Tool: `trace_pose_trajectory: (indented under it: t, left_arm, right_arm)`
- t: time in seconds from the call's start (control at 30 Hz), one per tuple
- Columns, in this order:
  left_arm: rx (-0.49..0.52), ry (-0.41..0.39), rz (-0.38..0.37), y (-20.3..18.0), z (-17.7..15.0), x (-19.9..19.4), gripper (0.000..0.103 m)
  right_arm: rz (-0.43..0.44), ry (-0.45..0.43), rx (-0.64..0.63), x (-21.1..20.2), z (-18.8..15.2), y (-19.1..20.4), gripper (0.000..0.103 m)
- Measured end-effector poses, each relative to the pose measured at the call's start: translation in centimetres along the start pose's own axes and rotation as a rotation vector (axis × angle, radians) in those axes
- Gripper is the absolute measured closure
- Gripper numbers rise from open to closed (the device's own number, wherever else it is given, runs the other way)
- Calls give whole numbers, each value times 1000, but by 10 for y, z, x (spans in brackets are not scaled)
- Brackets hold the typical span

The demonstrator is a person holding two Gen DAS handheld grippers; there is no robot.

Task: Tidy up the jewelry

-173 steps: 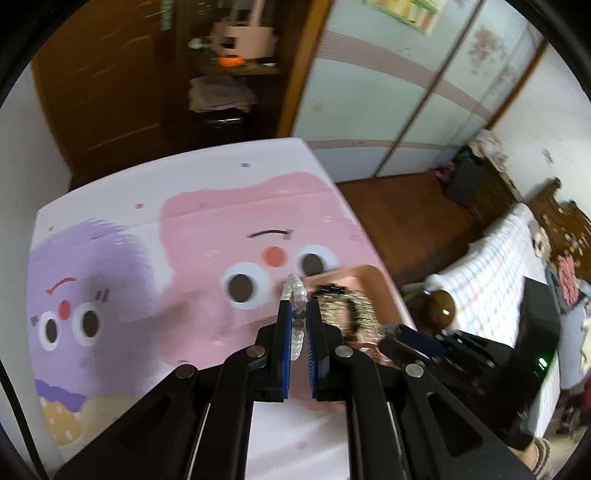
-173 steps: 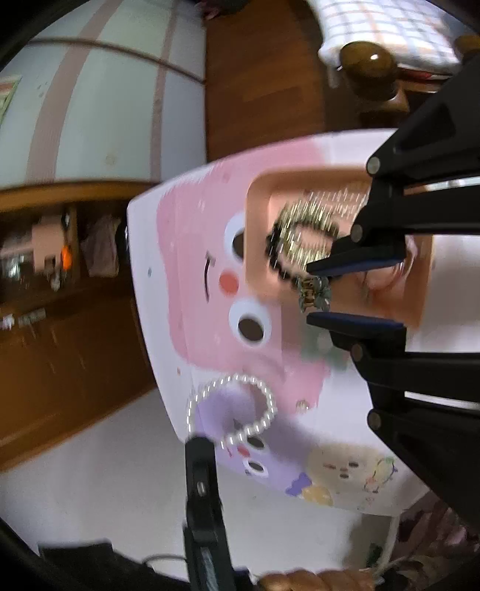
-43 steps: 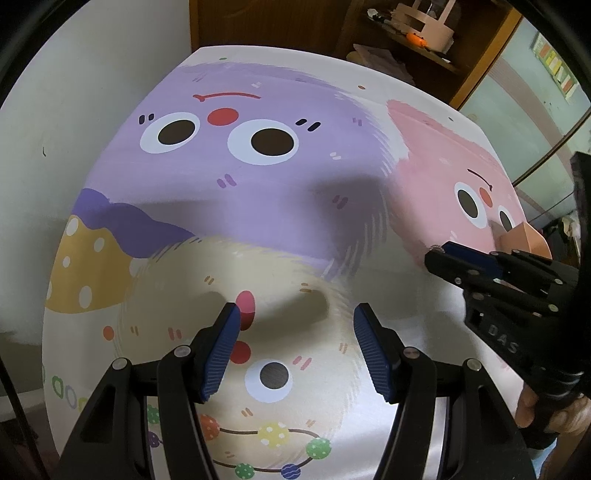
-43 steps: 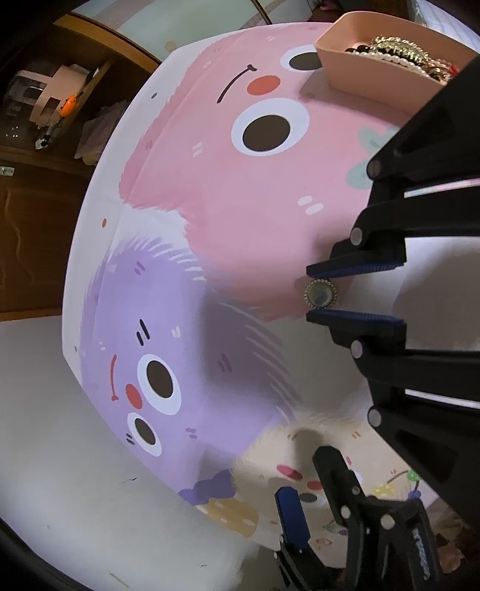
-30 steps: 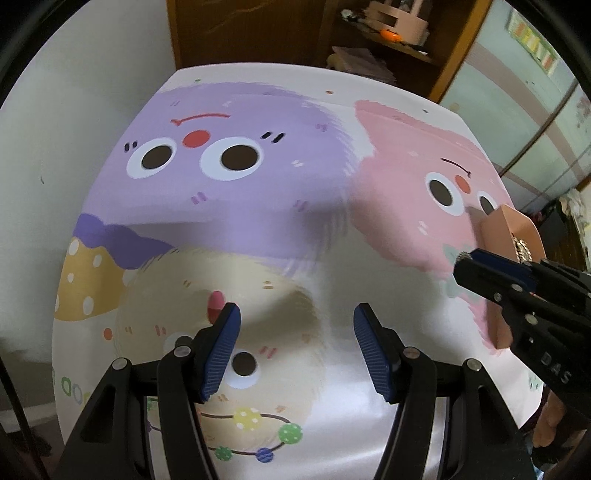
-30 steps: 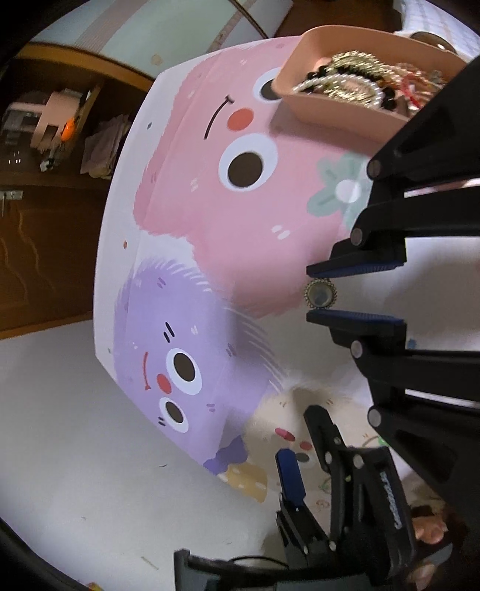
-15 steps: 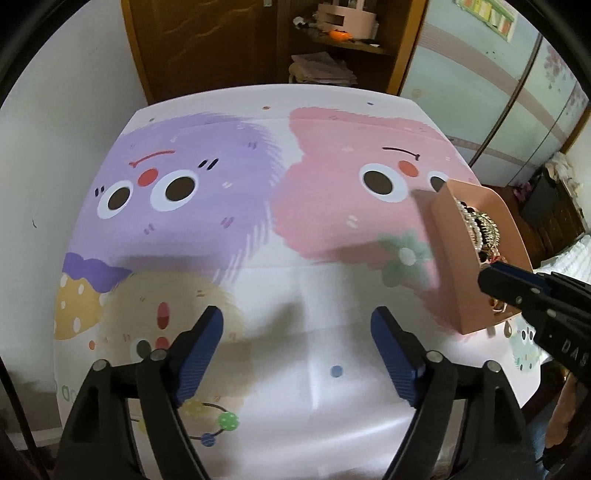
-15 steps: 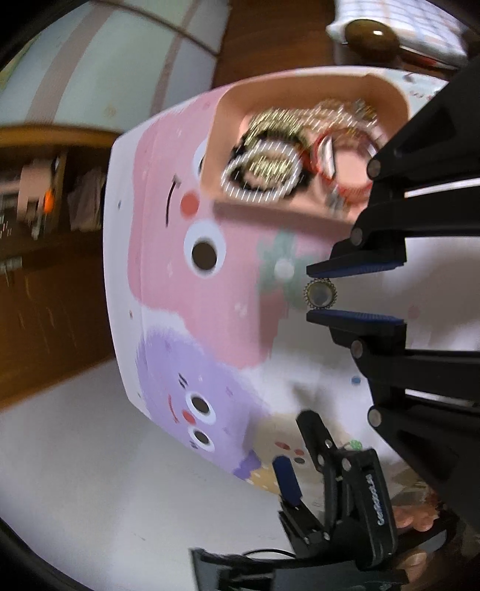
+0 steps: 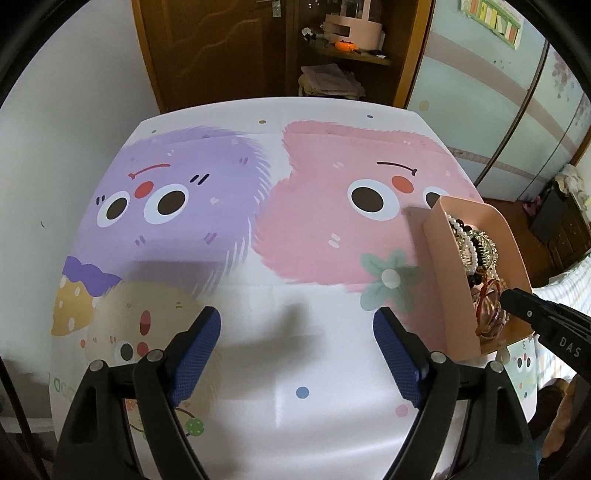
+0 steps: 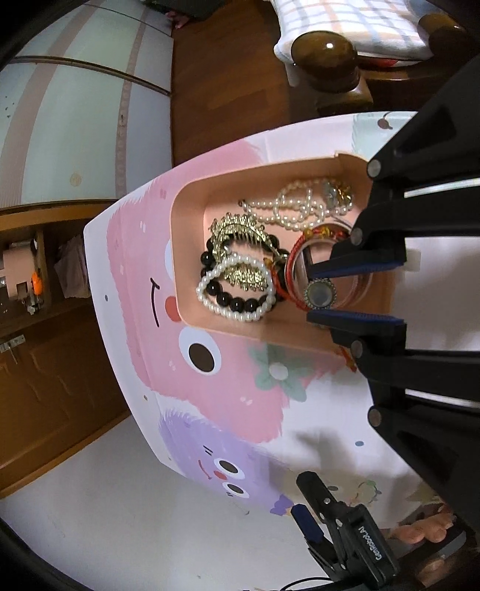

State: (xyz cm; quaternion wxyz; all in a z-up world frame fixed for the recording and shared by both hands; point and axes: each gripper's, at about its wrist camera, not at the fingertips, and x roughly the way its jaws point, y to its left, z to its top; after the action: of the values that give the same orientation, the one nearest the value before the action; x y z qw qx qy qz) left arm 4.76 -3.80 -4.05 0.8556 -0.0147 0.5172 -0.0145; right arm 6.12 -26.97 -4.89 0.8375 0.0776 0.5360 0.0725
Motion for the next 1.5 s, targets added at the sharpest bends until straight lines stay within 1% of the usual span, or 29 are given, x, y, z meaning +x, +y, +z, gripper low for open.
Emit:
trace_pose_trajectory:
  t: [0.13,0.23,0.33,0.4,0.47,0.87,1.03,1.27,1.33,1.4,1.5]
  left_arm:
    - [-11,7,6,1,-1,1,20]
    - [-25,15,5,4,-1,2,19]
    - [-28,21,6,4,-2,2,19]
    - [-26,18,7,3,-3,1,19]
    - [-23,13,9,3,-4,-1,19]
    - [1,-27,26,-4,-8,-22,19]
    - [-8,-39,28,-4,-10,-34,19]
    - [-21,-72,41,-3,-16,-52,19]
    - [-25,-77,43,-2,-17,-55,16]
    - [-34,-82,45,0,-19,-58,14]
    - [-45,-89,43,3,-21,-63,14]
  right_arm:
    - [-20,5,7,2,2,-2,86]
    - [-5,24,48,4,4,-8,85]
    - [15,29,98,3,5,-17,78]
    - [25,20,134,-1,5,-23,77]
    - [26,12,141,-5,5,-24,77]
    - [39,11,57,-19,-2,9,77]
    - [48,11,53,-26,-10,22,76]
    - [27,-16,16,-38,-21,46,76]
    - [20,-28,2,-41,-23,51,75]
    - [16,-39,-12,-44,-25,57,68]
    - [25,-52,-12,-47,-27,61,65]
